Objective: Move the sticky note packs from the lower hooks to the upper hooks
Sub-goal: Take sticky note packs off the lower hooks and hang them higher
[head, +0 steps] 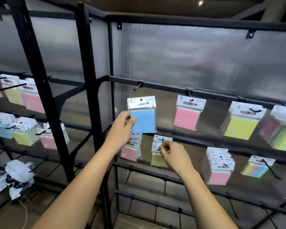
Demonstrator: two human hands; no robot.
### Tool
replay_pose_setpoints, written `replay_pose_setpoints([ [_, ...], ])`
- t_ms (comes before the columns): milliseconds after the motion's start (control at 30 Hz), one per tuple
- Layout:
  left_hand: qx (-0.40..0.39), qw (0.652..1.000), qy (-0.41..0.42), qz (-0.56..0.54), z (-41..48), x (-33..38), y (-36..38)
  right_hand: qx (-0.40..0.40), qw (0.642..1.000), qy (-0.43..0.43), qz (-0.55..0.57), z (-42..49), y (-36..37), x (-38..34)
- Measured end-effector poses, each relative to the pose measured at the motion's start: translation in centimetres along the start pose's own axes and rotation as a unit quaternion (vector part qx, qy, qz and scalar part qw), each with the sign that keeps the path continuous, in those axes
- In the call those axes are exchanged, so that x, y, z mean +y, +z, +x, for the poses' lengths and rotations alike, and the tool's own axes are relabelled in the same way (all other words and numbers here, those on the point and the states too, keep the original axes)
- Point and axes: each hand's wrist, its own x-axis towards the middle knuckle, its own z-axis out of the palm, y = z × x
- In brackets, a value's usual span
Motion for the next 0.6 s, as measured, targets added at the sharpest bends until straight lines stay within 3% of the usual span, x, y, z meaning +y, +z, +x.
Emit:
replay_pose_setpoints([
  [267,0.041,0.999,-0.001,-0.035,3.0,0.4,-2.0,-0.001,0.999,-0.027,0.023,2.1,1.0,-2.1],
  [600,0.023,0.999,-0.005,-0.032,5.0,-1.1,-1.8,0.004,0.999,-0.040,0.019,3.8,1.8,-2.6],
])
